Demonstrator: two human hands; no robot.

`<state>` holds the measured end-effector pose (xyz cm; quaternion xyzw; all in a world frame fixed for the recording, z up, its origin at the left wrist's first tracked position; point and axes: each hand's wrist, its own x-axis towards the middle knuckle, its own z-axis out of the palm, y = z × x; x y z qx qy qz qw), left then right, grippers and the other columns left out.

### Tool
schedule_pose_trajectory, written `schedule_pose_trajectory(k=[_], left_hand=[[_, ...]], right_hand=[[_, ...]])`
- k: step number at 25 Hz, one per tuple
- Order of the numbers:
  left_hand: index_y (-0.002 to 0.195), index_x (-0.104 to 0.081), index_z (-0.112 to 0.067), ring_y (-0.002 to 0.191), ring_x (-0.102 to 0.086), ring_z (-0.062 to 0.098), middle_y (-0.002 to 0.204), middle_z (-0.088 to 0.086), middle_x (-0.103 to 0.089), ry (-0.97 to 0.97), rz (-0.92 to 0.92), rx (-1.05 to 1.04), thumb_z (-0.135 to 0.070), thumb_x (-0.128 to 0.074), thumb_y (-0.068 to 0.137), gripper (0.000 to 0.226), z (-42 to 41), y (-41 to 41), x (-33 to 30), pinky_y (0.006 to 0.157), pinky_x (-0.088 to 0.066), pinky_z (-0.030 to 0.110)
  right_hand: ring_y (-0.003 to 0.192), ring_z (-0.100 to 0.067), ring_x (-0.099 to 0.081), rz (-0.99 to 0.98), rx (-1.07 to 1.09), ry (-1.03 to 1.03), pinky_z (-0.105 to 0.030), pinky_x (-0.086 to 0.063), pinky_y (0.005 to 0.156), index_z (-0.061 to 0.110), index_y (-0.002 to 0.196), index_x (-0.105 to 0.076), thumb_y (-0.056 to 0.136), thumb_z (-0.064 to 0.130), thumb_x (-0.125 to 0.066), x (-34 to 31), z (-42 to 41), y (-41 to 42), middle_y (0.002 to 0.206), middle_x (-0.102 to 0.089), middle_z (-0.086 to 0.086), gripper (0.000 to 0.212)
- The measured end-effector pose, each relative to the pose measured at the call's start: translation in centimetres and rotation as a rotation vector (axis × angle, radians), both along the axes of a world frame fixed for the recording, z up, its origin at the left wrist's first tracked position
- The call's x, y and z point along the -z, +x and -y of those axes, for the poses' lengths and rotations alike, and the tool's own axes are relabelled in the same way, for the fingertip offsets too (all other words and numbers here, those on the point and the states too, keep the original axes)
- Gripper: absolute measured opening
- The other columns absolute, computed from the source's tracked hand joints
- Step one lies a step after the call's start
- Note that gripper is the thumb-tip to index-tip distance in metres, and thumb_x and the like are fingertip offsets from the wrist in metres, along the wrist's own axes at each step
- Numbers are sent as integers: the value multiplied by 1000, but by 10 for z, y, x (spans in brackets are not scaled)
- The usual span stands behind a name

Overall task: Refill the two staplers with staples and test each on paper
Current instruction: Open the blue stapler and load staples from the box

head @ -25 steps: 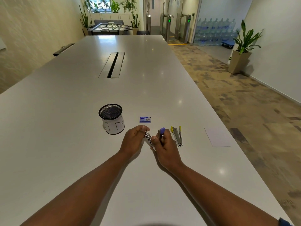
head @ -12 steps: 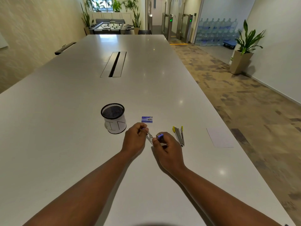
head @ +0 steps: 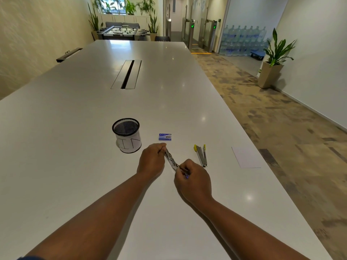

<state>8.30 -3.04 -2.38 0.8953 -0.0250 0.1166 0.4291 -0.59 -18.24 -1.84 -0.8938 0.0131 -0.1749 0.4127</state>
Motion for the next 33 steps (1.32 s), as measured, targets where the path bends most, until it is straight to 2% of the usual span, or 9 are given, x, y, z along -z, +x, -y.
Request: schedule_pose_trajectory(k=[4,8,12,16,18,20,23,28,33], left_hand=[[129,-69,-13,116,-64,25,128,8,-70,65,-35,20,-15,-51,103,31,1,3,3,98,-48,32],[121,-71,-12,109,-62,23,119,4,-66,91,-31,21,-12,-50,102,28,1,4,5,89,-42,25],[119,-73,-15,97,-59,17,115,1,-62,139,-23,50,-16,-51,102,27,0,4,6,82,-43,27],[122,-72,-19,106,-64,19,122,0,-67,182,-5,121,-16,-54,102,27,0,1,4,89,-50,31],[121,-73,-22,110,-65,18,123,-2,-69,147,3,131,-17,-57,100,27,0,-1,2,91,-48,29],[120,-72,-24,111,-64,17,124,-4,-69,137,-2,136,-19,-59,99,26,-1,-3,0,92,-49,30],[122,-71,-24,112,-64,17,125,-5,-68,154,-11,153,-20,-60,99,27,-1,-4,-3,94,-51,33],[121,-71,-22,98,-62,14,118,-4,-63,183,6,161,-22,-58,102,23,0,-3,-2,79,-47,26],[117,-72,-26,93,-62,14,114,-7,-61,210,6,161,-24,-57,102,22,0,-1,1,76,-48,28]], right_hand=[[63,-19,-48,13,-42,-183,-39,-40,54,21,71,-45,88,21,-55,-1,-3,-4,64,-49,4,20],[68,-22,-44,5,-83,-249,-35,-32,55,19,74,-43,88,15,-53,0,-5,-5,70,-48,3,18],[69,-23,-44,-19,-107,-265,-35,-35,57,20,76,-40,83,14,-53,0,-4,-4,74,-47,2,16],[68,-19,-52,-26,-157,-259,-36,-40,58,23,88,-54,85,31,-52,-2,-5,-3,69,-56,7,8],[74,-19,-61,-146,-169,-239,-34,-45,63,30,112,-55,90,36,-49,-9,-2,3,75,-66,7,24],[83,-20,-66,-312,-216,-238,-35,-50,70,35,133,-45,91,34,-52,-20,3,17,84,-70,7,42],[87,-21,-66,-488,-372,-204,-41,-55,82,33,149,-33,89,23,-63,-39,11,44,86,-67,4,68],[87,-16,-61,-601,-503,-249,-35,-52,82,31,152,-32,83,23,-79,-50,15,69,88,-63,3,83],[89,-20,-62,-606,-523,-303,-38,-52,85,27,146,-35,83,25,-81,-52,16,75,87,-63,2,78]])
